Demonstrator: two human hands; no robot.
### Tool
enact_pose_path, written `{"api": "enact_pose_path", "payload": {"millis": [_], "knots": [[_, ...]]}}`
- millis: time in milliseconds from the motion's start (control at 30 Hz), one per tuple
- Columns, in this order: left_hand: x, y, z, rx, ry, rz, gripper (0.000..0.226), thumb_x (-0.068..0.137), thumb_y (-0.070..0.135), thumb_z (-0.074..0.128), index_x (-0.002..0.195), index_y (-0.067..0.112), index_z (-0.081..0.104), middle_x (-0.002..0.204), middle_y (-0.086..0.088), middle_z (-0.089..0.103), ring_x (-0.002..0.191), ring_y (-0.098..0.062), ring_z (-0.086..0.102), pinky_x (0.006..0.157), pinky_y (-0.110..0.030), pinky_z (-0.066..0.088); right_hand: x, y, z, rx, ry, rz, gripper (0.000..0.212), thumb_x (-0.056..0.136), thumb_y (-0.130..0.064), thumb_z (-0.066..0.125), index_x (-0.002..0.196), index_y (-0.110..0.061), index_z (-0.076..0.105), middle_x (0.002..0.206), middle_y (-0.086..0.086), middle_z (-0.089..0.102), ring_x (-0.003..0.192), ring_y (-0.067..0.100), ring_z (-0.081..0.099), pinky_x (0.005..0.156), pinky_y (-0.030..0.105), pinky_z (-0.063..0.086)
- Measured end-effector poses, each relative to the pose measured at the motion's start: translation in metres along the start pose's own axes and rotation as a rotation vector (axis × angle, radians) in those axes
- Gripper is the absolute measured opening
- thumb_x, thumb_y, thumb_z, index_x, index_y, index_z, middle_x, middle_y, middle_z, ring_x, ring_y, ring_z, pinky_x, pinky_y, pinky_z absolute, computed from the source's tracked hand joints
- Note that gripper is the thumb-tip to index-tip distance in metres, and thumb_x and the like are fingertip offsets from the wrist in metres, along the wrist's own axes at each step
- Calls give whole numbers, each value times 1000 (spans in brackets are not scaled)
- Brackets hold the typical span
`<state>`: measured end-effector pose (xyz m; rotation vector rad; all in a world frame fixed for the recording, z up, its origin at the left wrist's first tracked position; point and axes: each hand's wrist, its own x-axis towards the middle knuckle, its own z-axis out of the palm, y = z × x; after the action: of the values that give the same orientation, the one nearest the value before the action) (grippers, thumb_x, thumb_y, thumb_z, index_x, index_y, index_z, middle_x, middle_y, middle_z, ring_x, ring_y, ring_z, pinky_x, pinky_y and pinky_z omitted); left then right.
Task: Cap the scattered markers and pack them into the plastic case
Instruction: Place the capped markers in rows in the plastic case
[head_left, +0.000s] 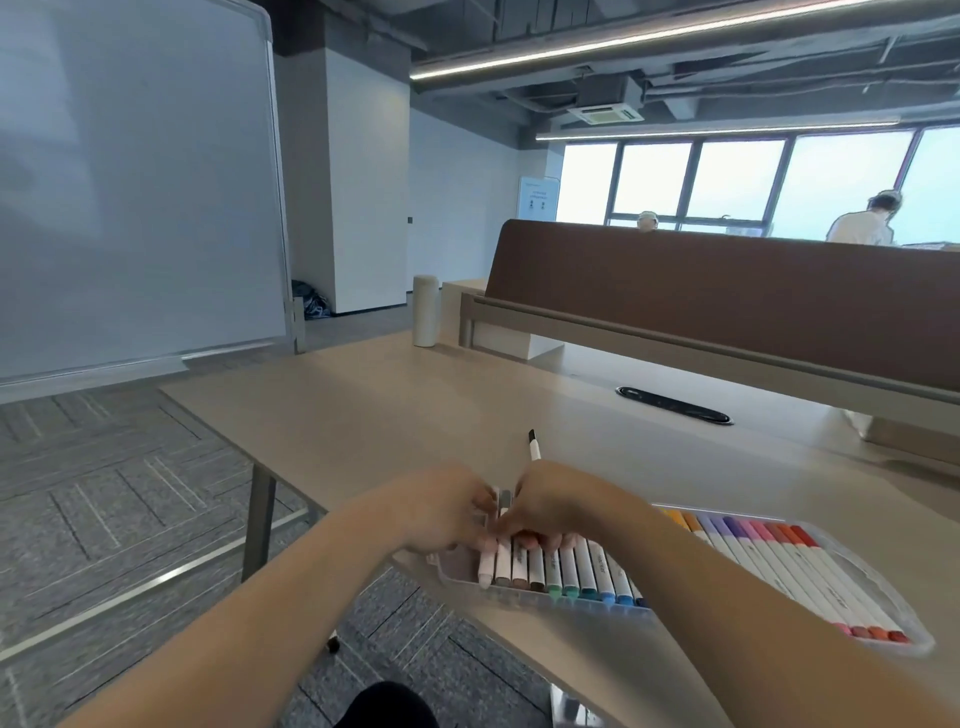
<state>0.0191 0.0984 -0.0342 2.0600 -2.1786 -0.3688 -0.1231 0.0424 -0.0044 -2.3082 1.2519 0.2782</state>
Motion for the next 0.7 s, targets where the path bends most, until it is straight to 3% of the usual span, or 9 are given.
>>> {"api": "enact_pose_path", "payload": {"millis": [67, 100, 233, 433, 567, 700], "knots": [[7, 1, -2, -54, 36, -6, 30, 91, 30, 61, 118, 20, 68, 113, -5, 70, 70, -21, 70, 75, -40, 58, 1, 7, -4, 60, 2, -44, 29, 89, -28, 64, 67, -9, 63, 62, 8, 57, 46, 16, 44, 46, 23, 37], [10, 1, -2, -88, 77, -5, 28, 94, 22, 56, 119, 19, 68, 113, -4, 69, 66, -20, 70, 74, -39, 58, 2, 11, -8, 98, 0, -68, 26, 88, -28, 64, 72, -8, 66, 67, 10, 59, 45, 15, 44, 44, 21, 36], [28, 3, -1, -191, 273, -30, 34, 95, 7, 47, 111, 22, 72, 114, 6, 69, 104, -11, 63, 94, -29, 50, 12, 26, -26, 151, 102, -42, 23, 90, -24, 66, 78, -6, 70, 61, 4, 63, 40, 10, 47, 45, 19, 41], [62, -1, 0, -428, 332, -81, 23, 95, 12, 54, 109, 22, 68, 100, 9, 67, 90, -5, 59, 87, -23, 47, 73, 43, -33, 86, 394, 104, 19, 88, -20, 69, 77, -6, 62, 74, 8, 65, 61, 19, 58, 66, 30, 53], [83, -6, -3, -407, 335, -67, 24, 95, 12, 56, 114, 17, 69, 107, 3, 68, 94, -8, 60, 71, -9, 40, 97, 45, -37, 91, 419, 152, 32, 86, -30, 73, 68, -12, 53, 67, 4, 57, 63, 18, 56, 62, 29, 46], [93, -9, -1, -364, 334, -72, 24, 96, 18, 54, 116, 22, 67, 111, 7, 67, 98, -6, 59, 74, -14, 40, 111, 47, -35, 104, 407, 195, 31, 83, -34, 75, 72, -14, 54, 70, 3, 56, 63, 17, 53, 56, 27, 39]]}}
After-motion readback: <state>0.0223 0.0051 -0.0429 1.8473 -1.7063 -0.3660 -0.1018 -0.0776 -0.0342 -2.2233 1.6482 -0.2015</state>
